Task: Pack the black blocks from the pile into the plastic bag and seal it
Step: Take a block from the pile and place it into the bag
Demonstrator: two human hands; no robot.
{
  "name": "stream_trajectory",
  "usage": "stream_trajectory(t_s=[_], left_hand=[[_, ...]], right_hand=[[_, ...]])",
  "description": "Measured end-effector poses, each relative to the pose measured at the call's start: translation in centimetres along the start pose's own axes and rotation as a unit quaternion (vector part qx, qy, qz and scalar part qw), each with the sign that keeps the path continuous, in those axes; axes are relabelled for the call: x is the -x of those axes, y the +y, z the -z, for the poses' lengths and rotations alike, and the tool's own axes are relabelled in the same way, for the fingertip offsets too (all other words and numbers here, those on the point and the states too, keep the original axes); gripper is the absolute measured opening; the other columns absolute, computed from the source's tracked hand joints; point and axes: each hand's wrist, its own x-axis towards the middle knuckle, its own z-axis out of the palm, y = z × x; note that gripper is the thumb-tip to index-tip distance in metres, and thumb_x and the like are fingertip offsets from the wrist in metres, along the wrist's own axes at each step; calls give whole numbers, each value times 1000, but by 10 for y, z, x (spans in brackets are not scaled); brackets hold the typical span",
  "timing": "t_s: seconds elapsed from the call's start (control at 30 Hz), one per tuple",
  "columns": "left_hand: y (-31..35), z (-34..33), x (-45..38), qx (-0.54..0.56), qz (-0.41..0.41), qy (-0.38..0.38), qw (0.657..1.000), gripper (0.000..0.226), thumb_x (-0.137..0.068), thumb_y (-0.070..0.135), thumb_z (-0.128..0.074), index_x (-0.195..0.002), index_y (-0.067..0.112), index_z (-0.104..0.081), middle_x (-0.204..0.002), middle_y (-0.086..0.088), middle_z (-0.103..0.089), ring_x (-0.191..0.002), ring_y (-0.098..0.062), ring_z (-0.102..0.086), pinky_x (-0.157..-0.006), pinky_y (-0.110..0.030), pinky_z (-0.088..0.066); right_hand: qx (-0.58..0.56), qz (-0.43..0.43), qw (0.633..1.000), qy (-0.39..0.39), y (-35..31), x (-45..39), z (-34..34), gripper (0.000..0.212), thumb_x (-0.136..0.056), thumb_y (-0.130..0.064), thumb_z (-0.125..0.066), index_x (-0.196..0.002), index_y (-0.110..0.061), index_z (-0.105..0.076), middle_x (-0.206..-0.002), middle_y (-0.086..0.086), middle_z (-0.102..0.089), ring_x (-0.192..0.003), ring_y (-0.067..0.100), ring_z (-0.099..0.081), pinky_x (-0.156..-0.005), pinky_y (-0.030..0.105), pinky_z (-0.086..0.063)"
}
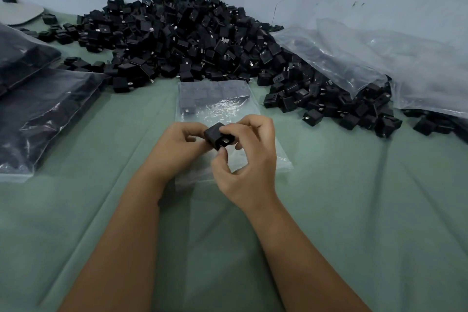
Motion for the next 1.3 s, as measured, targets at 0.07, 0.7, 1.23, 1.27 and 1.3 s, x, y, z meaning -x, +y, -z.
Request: stream_trajectory(t_s=[0.07, 0.7, 1.23, 1.27, 1.3], left_hand=[[2, 1, 1, -18, 5, -37, 999, 14, -75, 14, -73, -87, 19, -76, -77, 6, -72, -75, -10, -63, -78, -29, -50], [-4, -1, -5, -46, -13, 156, 987, 10, -86, 14, -72, -81, 21, -76, -75, 8, -74, -70, 0, -67, -66, -9, -49], [-1, 5, -7, 86, -20, 287, 954, 30, -92, 26, -52, -67, 24, -70, -66, 12, -69, -72, 1, -61, -78, -16, -44], [-3, 6, -9, 84, -3, 320, 944, 33, -93, 23, -51, -66, 24, -69, -64, 14, -67, -69, 4, -60, -72, -10, -43], [-5, 7, -10, 84, 9, 341, 936, 33, -93, 21, -51, -65, 24, -69, -63, 15, -67, -68, 6, -59, -67, -6, -42]], right_hand=[[6, -2, 1000, -6, -1, 0, -1, 29, -72, -11, -59, -99, -3, -65, -107, 8, -47, -90, -5, -47, -75, 7, -40], [180, 0, 977, -112, -6, 0, -2, 30, -74, -22, -48, -95, -12, -66, -89, 2, -56, -68, 18, -53, -52, 29, -47], [280, -141, 928, -203, 1, -3, -5, 30, -76, -50, -52, -62, -23, -51, -65, -8, -54, -71, 16, -51, -70, 33, -43], [256, -158, 932, -201, 0, -3, -6, 31, -74, -53, -50, -63, -24, -52, -64, -10, -54, -71, 13, -51, -73, 34, -43], [241, -169, 933, -206, -2, -2, -6, 33, -72, -56, -48, -64, -25, -54, -65, -11, -54, -72, 10, -51, -76, 34, -43]])
